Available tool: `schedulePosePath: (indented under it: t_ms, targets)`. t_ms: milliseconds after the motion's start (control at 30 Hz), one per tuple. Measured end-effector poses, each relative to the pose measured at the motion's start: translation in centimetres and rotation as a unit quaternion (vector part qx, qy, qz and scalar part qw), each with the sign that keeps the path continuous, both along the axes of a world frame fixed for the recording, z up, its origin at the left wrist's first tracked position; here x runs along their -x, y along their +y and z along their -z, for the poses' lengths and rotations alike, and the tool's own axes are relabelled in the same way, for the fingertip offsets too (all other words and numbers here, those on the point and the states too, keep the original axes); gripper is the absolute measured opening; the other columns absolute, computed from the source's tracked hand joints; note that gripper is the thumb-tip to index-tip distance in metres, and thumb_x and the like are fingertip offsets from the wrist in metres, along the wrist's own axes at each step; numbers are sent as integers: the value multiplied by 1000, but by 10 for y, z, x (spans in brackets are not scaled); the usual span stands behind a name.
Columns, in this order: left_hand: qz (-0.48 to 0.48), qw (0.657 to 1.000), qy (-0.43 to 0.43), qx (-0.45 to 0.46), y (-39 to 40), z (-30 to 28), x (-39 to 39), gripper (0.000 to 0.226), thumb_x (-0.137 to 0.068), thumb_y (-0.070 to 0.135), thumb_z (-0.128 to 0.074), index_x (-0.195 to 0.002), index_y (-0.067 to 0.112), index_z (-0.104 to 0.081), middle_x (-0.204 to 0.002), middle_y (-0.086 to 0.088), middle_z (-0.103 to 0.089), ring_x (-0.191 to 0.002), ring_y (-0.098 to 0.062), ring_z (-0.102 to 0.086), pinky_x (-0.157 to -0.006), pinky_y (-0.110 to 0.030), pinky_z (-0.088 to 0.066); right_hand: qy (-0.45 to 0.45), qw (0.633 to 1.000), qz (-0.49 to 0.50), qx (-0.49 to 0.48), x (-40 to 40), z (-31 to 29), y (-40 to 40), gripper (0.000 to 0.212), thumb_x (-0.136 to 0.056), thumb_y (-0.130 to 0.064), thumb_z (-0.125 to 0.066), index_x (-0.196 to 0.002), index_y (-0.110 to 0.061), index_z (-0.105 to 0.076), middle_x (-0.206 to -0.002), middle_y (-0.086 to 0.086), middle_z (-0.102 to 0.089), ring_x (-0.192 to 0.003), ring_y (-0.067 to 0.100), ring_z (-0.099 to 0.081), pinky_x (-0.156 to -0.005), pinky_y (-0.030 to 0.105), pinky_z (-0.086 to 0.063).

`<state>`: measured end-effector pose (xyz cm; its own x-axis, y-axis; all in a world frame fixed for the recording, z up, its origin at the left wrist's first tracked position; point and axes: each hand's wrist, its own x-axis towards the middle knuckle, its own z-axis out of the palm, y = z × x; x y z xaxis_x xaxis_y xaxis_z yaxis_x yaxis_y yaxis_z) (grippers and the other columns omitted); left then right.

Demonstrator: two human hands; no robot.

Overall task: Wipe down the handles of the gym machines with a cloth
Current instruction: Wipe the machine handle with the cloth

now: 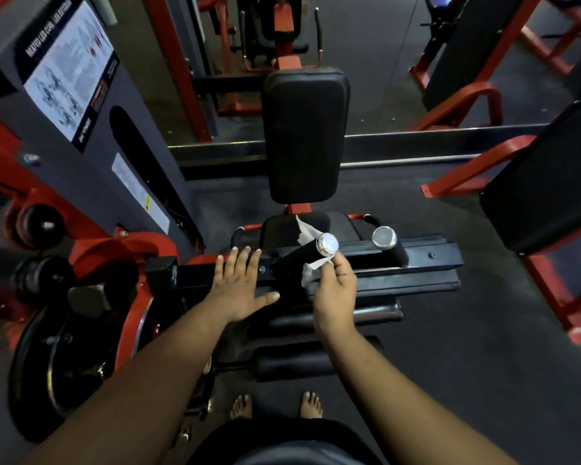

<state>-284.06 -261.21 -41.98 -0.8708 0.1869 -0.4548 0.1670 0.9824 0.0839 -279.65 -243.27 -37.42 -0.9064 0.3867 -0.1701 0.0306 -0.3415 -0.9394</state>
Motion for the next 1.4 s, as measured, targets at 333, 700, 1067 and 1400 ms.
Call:
schedulePosePath:
  t_ms: [333,700,1067,1400]
  targets:
    - [30,999,-14,-25,-6,-5,1,115,-88,83,-40,-160,19,22,-168,-8,25,-152,-31,31,-121,-55,20,-112,967,-52,-225,2,24,-16,13,-91,-19,-62,-90,-8,-67,-83,-1,-74,-76,5,-62,-74,37,-54]
    - [60,997,-35,-34,-11,-3,4,124,-85,86,-44,-156,16,29,-166,-10,31,-151,-34,33,-120,-58,20,-89,973,188,-98,3,-13,-40,26,-100,-4,-41,-91,0,-65,-68,18,-59,-61,15,-56,-56,21,-48]
    - [120,989,42,-77,-34,-2,10,102,-93,76,-39,-163,21,10,-172,-5,-3,-157,-25,-3,-126,-50,-7,-184,906,21,-381,-32,0,-45,24,-92,-6,-49,-82,-19,-67,-74,-5,-68,-72,11,-61,-74,37,-51]
    - [209,963,157,-69,-66,12,10,75,-107,54,-26,-163,18,11,-173,-3,3,-159,-23,1,-126,-53,-8,4,527,-74,-846,-18,-62,-5,57,-91,-7,-35,-145,-10,-54,-155,11,-48,-152,30,-29,-122,66,-9]
